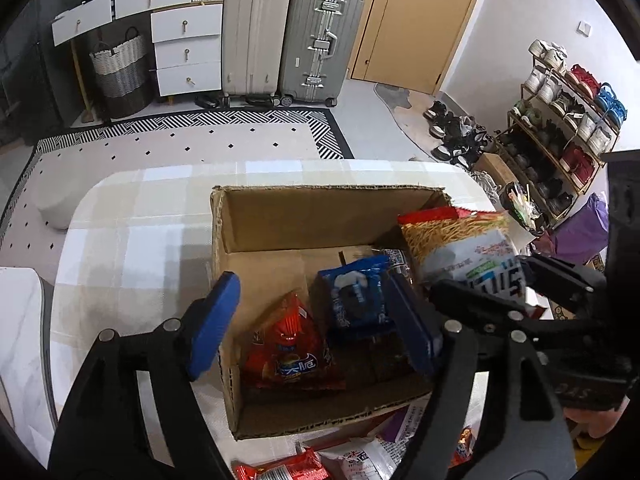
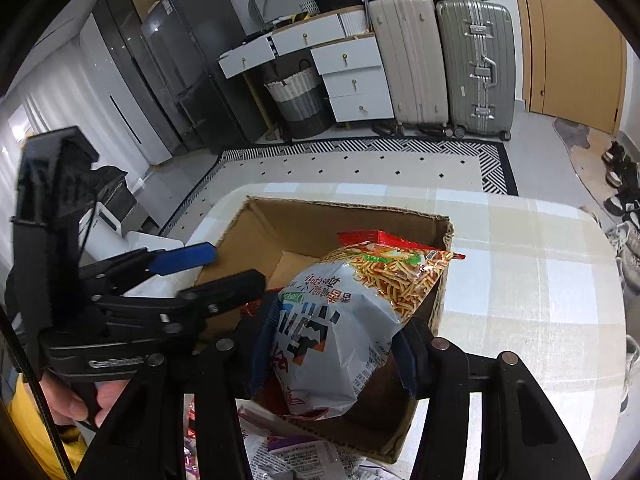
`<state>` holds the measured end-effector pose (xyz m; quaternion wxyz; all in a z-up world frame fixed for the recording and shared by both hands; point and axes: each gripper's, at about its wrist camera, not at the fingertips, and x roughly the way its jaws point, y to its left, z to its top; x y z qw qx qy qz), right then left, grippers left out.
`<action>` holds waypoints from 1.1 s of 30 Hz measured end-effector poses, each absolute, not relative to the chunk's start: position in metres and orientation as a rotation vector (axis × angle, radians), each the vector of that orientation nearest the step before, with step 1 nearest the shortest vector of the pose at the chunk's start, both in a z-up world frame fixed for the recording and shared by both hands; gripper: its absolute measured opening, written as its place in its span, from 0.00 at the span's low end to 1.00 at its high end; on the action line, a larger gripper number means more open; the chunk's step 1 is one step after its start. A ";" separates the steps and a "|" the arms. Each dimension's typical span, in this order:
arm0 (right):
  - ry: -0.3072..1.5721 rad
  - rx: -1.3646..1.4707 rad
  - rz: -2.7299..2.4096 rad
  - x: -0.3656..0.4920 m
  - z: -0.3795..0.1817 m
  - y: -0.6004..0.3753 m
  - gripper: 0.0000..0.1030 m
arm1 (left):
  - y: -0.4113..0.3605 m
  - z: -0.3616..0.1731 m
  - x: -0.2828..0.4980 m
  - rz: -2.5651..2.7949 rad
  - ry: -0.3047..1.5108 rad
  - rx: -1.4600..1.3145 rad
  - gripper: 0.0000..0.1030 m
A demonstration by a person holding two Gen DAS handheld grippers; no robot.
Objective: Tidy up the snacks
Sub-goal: 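Lower both packs into the box and open the left gripper, then open the right gripper and move both tools back toward the snack pile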
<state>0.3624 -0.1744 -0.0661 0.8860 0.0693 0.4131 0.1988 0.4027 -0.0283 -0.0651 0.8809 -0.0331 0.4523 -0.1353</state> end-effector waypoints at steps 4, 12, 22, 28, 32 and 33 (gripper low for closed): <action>0.879 0.149 0.414 0.364 -0.070 -0.174 0.51 | -0.022 -0.059 0.395 -0.247 0.933 -0.069 0.71; 0.868 0.119 0.384 0.357 -0.067 -0.167 0.52 | -0.012 -0.044 0.376 -0.226 0.922 -0.075 0.75; 0.752 0.137 0.365 0.315 -0.023 -0.180 0.59 | -0.006 -0.009 0.328 -0.187 0.864 -0.054 0.78; 0.674 0.145 0.370 0.267 0.013 -0.186 0.61 | -0.003 0.025 0.279 -0.175 0.798 -0.066 0.79; 0.611 0.124 0.374 0.231 0.037 -0.187 0.61 | -0.005 0.048 0.241 -0.165 0.753 -0.056 0.80; 0.596 0.123 0.376 0.222 0.041 -0.187 0.61 | -0.005 0.053 0.232 -0.165 0.740 -0.057 0.80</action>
